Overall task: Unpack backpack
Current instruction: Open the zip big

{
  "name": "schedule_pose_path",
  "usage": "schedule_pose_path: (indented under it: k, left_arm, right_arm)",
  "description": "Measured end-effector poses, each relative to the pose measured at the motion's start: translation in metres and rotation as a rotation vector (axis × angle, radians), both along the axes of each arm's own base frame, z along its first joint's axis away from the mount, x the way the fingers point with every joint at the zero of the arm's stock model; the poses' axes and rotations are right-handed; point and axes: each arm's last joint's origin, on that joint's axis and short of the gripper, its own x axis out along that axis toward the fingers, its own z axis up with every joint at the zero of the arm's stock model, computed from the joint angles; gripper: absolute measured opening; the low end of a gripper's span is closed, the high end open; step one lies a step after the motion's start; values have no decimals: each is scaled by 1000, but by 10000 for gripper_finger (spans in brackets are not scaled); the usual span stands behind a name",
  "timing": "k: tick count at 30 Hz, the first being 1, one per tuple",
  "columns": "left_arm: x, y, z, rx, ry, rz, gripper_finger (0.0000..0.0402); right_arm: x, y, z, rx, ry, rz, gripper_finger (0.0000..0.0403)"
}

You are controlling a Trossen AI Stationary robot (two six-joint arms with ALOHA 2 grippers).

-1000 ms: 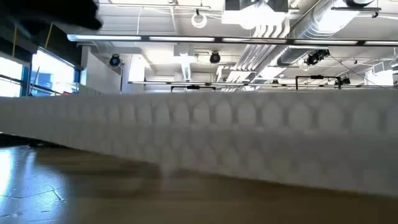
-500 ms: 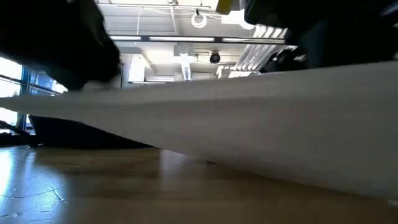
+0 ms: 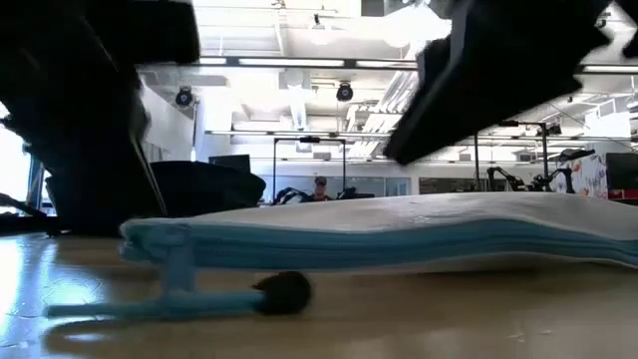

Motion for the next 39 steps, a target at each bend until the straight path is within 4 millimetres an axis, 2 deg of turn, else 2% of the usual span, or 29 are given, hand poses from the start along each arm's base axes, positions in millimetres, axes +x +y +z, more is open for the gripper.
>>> schedule_pose_path:
  k: [5,7,10,13,19,23,26,30,35,39]
  left_arm:
    - [-16,-31,6,20,51,-277,24]
    - [-20,-47,10,35,2,-413,25]
    - [-22,-65,12,154,-107,-566,35]
    - [-17,-72,10,298,-168,-688,55]
    - [-11,-71,-2,485,-108,-867,123]
    - [-7,-65,-2,588,-86,-900,168]
    - [-1,-61,-2,600,-71,-932,190]
    - [5,-56,-12,558,-28,-977,200]
    - [14,-54,-29,660,-19,-972,200]
    - [24,-57,-35,747,-104,-870,188]
  right_arm:
    - [-5,16,7,-81,-67,72,165]
    - [-6,18,8,-92,-70,89,165]
    - [-4,16,8,-97,-71,82,165]
    - [-1,12,8,-90,-74,64,165]
    - [1,9,8,-77,-73,44,165]
    - [1,9,8,-75,-73,46,165]
    - [1,9,7,-76,-72,48,165]
    - [1,9,7,-75,-72,46,165]
    - [1,9,7,-74,-69,50,165]
    - [0,10,7,-73,-66,52,165]
